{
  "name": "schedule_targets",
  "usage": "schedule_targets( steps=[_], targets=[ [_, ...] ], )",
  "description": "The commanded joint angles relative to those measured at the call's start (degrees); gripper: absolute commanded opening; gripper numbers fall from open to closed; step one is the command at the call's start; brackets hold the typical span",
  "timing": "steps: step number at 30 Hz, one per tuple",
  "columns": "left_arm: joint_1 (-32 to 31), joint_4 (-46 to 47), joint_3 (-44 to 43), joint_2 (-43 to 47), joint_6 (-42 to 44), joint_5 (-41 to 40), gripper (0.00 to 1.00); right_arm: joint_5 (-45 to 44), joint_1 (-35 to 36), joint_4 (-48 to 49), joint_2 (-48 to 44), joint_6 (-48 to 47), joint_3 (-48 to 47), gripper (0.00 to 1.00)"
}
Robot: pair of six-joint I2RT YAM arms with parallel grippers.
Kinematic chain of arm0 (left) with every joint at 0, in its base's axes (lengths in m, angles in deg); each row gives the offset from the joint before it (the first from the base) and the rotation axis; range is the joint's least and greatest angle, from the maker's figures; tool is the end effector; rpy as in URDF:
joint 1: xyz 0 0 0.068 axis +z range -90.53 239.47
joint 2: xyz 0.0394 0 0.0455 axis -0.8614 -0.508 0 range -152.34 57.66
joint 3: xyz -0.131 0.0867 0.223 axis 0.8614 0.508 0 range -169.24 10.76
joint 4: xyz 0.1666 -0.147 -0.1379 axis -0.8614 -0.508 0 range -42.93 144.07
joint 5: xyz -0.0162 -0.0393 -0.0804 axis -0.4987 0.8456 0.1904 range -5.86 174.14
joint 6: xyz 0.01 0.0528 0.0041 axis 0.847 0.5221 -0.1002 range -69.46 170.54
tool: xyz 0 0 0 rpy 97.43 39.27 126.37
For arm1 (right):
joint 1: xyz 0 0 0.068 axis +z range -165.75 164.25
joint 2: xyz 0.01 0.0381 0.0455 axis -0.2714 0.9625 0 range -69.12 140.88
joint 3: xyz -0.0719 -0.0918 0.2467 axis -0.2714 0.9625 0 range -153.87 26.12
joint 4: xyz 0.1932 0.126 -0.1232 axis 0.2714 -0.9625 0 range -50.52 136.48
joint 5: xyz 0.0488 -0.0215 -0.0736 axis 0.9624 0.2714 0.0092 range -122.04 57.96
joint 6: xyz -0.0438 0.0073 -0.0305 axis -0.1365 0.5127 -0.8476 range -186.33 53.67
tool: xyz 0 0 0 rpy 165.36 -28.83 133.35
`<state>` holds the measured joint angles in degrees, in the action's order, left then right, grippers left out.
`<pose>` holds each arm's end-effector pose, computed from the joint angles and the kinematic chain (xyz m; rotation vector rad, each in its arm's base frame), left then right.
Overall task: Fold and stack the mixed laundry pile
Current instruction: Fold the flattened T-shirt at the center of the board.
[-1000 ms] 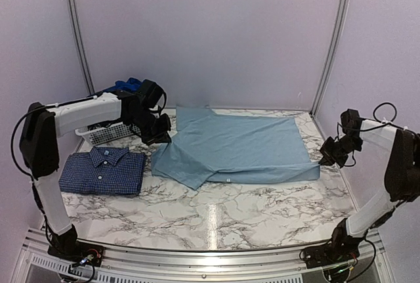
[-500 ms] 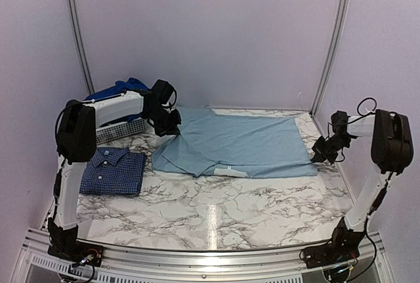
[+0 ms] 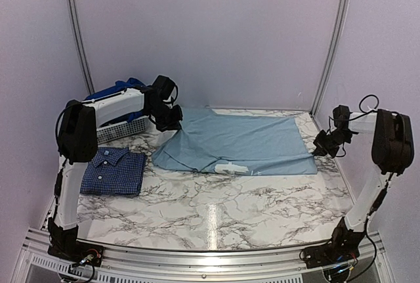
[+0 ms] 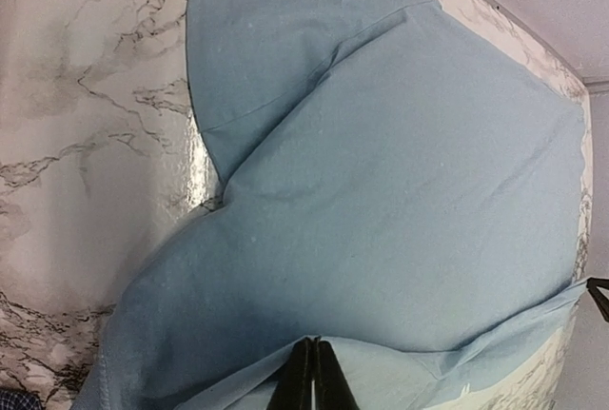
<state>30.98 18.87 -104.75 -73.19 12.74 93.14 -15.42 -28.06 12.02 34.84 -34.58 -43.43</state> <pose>0.4493 -0.2502 0.2219 -0.1361 2.5639 -0.6722 0.3526 -0.0665 0.1800 0.9750 2.6120 0.4891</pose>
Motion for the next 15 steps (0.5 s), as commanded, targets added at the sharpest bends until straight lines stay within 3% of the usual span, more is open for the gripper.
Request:
schedule_targets(
  steps=[1, 3, 5, 9, 15],
  targets=[
    [0.7, -0.8, 0.6, 0.6, 2.0, -1.4, 0.19, 0.1, -1.3, 0.2, 1.1, -2.9, -2.5, 0.10],
    [1.5, -0.8, 4.6, 4.3, 2.6, -3.0, 0.49, 0.1, -2.0, -1.3, -0.2, -5.5, -2.6, 0.30],
    [2.2, -0.7, 10.2, 9.0, 3.6, -4.9, 0.63, -0.2, -3.2, -2.1, -2.9, -7.8, -0.7, 0.49],
    [3.5, -0.5, 21.5, 16.8, 4.9, -6.2, 0.65, 4.3, -4.1, -1.2, -8.7, -11.4, 6.3, 0.63],
    [3.8, 0.5, 30.3, 19.2, 6.6, -3.9, 0.66, 6.2, -2.2, 1.5, -8.0, -14.0, 13.2, 0.68]
  ],
)
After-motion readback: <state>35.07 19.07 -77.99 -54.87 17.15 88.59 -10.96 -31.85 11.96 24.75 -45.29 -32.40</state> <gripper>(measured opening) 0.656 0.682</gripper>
